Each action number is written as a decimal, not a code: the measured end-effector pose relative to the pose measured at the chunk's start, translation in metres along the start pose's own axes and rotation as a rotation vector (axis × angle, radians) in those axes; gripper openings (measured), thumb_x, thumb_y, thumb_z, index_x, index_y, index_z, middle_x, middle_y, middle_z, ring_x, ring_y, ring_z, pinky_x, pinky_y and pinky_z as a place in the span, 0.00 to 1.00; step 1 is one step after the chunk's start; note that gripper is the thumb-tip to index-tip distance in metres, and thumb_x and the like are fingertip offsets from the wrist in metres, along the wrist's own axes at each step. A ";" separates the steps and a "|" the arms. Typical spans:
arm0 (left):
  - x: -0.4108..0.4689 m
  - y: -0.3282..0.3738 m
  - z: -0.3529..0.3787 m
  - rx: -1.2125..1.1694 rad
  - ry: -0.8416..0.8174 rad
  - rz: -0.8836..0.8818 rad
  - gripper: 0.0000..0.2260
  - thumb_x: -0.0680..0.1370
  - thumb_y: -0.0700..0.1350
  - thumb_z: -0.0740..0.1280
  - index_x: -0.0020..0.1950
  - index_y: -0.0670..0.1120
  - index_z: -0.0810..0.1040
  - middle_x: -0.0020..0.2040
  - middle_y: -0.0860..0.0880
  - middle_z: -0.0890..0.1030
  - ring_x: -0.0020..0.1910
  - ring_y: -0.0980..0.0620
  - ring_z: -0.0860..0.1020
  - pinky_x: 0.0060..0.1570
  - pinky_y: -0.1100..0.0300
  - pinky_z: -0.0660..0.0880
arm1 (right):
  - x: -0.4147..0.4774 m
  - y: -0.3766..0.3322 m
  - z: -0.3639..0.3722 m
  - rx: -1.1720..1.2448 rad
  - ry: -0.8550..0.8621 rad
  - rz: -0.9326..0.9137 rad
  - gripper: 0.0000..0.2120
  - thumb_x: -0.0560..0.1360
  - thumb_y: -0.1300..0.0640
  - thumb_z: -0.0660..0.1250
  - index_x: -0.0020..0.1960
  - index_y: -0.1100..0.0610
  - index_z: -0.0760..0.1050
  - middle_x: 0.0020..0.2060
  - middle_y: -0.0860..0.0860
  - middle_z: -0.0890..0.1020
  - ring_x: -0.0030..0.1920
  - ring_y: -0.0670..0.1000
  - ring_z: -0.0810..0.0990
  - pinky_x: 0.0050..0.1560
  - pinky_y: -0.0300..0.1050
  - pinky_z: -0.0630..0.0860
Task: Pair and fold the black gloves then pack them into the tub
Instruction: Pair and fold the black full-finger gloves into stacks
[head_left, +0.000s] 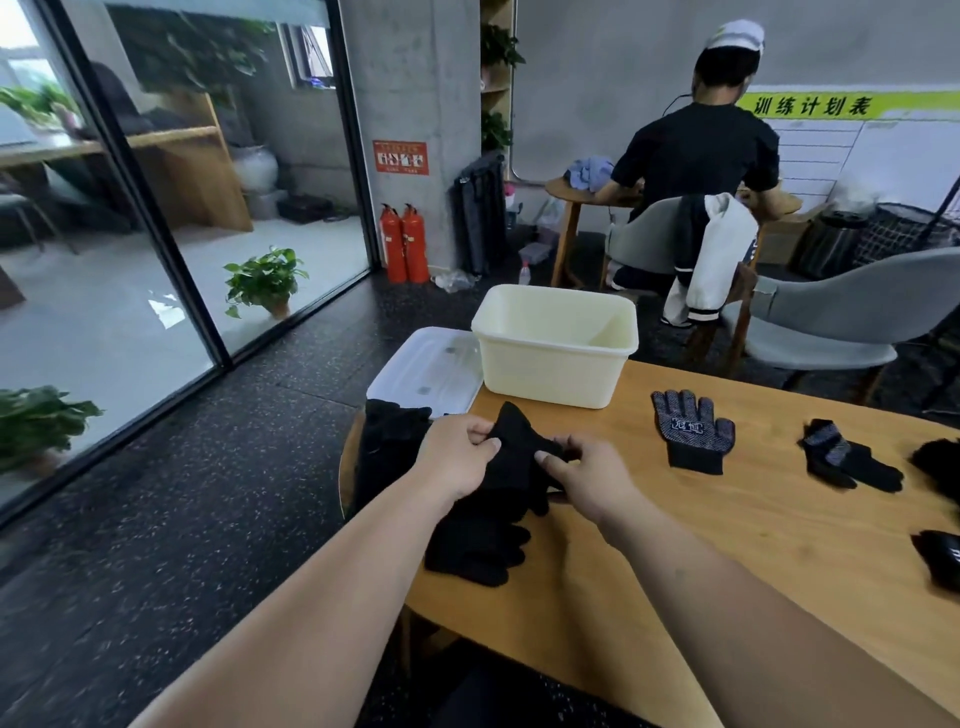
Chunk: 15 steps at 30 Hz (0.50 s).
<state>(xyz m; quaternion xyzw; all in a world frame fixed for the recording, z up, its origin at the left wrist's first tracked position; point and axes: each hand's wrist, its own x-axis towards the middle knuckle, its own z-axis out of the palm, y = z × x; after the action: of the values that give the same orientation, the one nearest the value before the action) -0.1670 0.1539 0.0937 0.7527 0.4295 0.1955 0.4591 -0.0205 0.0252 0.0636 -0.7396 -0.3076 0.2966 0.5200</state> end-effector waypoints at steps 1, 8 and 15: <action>0.006 -0.002 -0.003 -0.026 0.007 -0.022 0.15 0.83 0.43 0.72 0.70 0.46 0.81 0.61 0.50 0.83 0.59 0.54 0.79 0.63 0.60 0.74 | 0.008 -0.002 0.004 -0.025 -0.003 -0.004 0.04 0.81 0.56 0.73 0.55 0.51 0.81 0.50 0.52 0.86 0.48 0.53 0.87 0.50 0.57 0.86; 0.052 -0.019 -0.017 -0.134 0.084 -0.129 0.11 0.82 0.43 0.72 0.62 0.51 0.78 0.54 0.52 0.83 0.50 0.55 0.80 0.46 0.60 0.75 | 0.057 -0.014 0.035 -0.036 0.028 0.005 0.07 0.78 0.56 0.75 0.55 0.48 0.82 0.48 0.52 0.86 0.46 0.55 0.87 0.49 0.59 0.86; 0.075 -0.048 -0.029 0.189 0.098 -0.037 0.09 0.83 0.43 0.69 0.61 0.54 0.76 0.62 0.51 0.82 0.54 0.49 0.80 0.49 0.57 0.77 | 0.077 -0.018 0.063 -0.285 0.022 -0.068 0.16 0.80 0.57 0.71 0.68 0.51 0.77 0.55 0.46 0.81 0.54 0.48 0.81 0.56 0.42 0.76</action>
<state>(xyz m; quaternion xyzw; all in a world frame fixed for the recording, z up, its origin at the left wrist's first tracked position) -0.1679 0.2411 0.0598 0.7740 0.4819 0.1821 0.3683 -0.0220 0.1261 0.0540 -0.7984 -0.3656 0.2241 0.4227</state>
